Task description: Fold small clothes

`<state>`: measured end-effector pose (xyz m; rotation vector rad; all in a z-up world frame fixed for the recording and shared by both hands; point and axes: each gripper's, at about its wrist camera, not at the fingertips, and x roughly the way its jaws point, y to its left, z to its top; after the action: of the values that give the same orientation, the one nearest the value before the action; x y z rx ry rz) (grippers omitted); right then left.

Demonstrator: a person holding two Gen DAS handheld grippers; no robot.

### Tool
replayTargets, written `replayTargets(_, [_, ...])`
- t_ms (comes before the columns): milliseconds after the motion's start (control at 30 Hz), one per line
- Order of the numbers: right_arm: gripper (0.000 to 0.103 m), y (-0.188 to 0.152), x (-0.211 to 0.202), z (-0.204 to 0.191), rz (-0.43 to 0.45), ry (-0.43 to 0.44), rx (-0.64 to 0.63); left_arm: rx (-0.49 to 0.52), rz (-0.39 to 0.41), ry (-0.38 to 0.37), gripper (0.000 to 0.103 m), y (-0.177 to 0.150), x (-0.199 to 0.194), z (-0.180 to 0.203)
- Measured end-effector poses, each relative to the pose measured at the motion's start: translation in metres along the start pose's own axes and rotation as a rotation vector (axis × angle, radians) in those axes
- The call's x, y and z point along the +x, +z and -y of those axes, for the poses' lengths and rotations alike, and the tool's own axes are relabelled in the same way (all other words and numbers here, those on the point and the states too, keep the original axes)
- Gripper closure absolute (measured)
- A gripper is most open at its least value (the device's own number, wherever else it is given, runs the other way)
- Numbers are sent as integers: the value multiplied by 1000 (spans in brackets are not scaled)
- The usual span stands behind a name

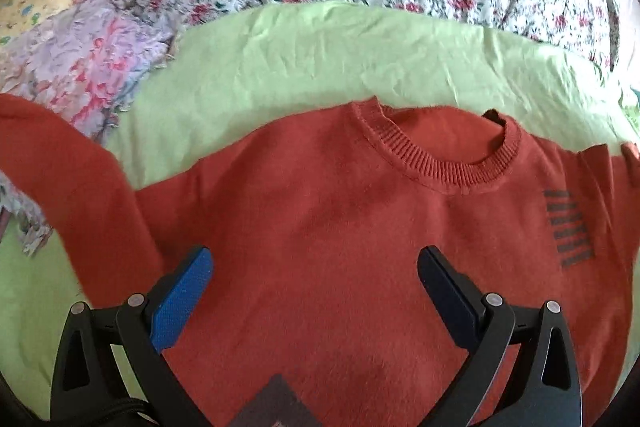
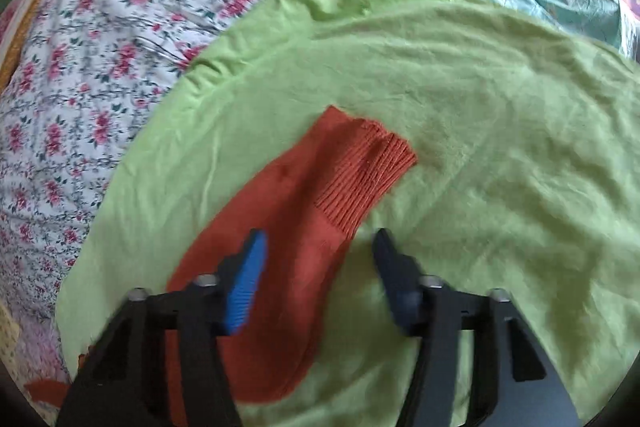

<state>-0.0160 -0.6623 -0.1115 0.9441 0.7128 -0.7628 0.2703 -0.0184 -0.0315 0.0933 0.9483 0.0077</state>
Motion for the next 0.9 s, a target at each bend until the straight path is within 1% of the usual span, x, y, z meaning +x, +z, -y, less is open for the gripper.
replayTargets(33, [88,-1,0,0,7,3,-9,5,-6,1,1,0,4,2])
replayTargets(67, [94,-3,-4,0,17,22,-12,10,-14,-2,1,-1,9,5])
replayTargets(133, [95,-10,-17,-10,48,56,-33,13,-20,-16,1,-4,14,8])
replayTargets(200, [95,-18,-32,-28,65,114,-68,14,-21,-22,1,-6,14,9])
replayTargets(300, [95,-39,-61,-73,83,230,-157,8,-23,-46,1,-11,11,8])
replayTargets(400, [96,-64,-82,-121,65,356,-225,8,-24,-71,1,-18,5,5])
replayTargets(533, [96,-110,-94,-190,-16,530,-289,0,-19,-101,1,-28,-6,-5])
replayTargets(633, [96,-160,-86,-243,-131,665,-311,-31,-18,-144,1,-35,-13,-19])
replayTargets(733, [96,-206,-73,-287,-232,748,-331,-71,-18,-200,1,-42,-18,-35])
replayTargets(767, [95,-227,-65,-304,-274,771,-337,-78,-19,-213,1,-44,-19,-39])
replayTargets(900, [95,-285,-37,-349,-400,821,-336,-87,-21,-248,1,-52,-24,-53])
